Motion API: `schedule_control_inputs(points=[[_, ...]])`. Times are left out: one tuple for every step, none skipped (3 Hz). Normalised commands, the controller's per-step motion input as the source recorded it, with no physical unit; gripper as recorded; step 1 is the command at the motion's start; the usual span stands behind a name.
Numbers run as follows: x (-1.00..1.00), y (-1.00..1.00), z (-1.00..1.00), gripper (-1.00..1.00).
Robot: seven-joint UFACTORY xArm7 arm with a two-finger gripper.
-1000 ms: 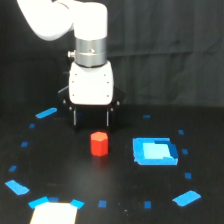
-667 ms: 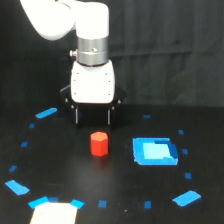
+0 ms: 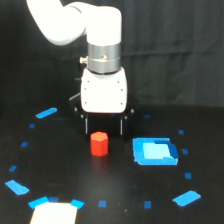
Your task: Pick up the red object from the table
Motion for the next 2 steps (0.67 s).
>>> schedule_control_inputs(points=[[-0.59,1.00,0.15,-1.00],[-0.32,0.94,-0.20,-0.60]])
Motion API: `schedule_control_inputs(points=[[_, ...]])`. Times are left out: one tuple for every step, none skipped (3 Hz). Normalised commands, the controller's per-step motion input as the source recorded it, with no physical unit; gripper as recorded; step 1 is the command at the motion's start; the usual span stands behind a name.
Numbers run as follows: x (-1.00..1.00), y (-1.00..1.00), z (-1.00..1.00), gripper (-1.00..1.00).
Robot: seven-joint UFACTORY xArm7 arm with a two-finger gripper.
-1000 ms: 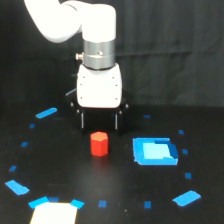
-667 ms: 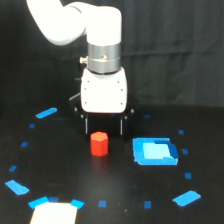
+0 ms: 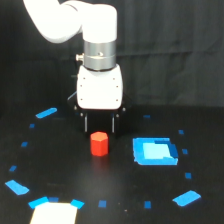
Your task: Pick up the red object from the table
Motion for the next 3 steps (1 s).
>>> schedule_control_inputs(points=[[-0.24,-0.97,-1.00,1.00],[0.30,-1.00,-0.06,0.87],[0.53,1.00,-0.12,-0.97]])
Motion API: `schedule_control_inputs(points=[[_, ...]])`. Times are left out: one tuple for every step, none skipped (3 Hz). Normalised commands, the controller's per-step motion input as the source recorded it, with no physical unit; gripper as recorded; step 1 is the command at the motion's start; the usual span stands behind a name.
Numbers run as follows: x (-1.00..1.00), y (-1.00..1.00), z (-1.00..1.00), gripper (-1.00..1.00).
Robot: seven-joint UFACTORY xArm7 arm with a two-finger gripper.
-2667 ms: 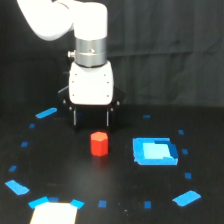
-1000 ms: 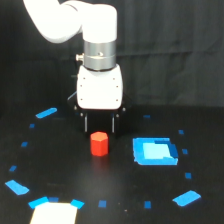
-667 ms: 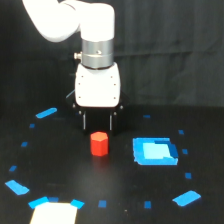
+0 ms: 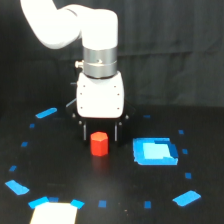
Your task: Pick up the red object from the table
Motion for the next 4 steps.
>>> schedule_control_inputs(points=[[0.25,1.00,0.03,-1.00],[0.09,-1.00,-0.69,1.00],[0.10,-1.00,0.19,1.00],[-0.06,-0.59,-1.00,-0.01]])
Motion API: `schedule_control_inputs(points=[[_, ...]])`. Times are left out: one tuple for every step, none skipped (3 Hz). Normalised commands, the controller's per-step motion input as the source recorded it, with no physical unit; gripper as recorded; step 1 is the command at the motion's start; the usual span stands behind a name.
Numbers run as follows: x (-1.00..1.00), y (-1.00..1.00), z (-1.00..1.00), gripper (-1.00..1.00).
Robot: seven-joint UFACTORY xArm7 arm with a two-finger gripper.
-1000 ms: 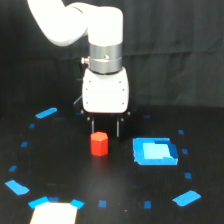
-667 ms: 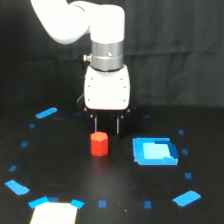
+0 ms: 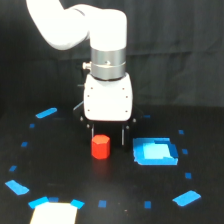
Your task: Pick up the red object from the table
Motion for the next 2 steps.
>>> schedule_control_inputs(points=[[-0.11,1.00,0.06,-1.00],[0.13,-1.00,-0.83,0.86]])
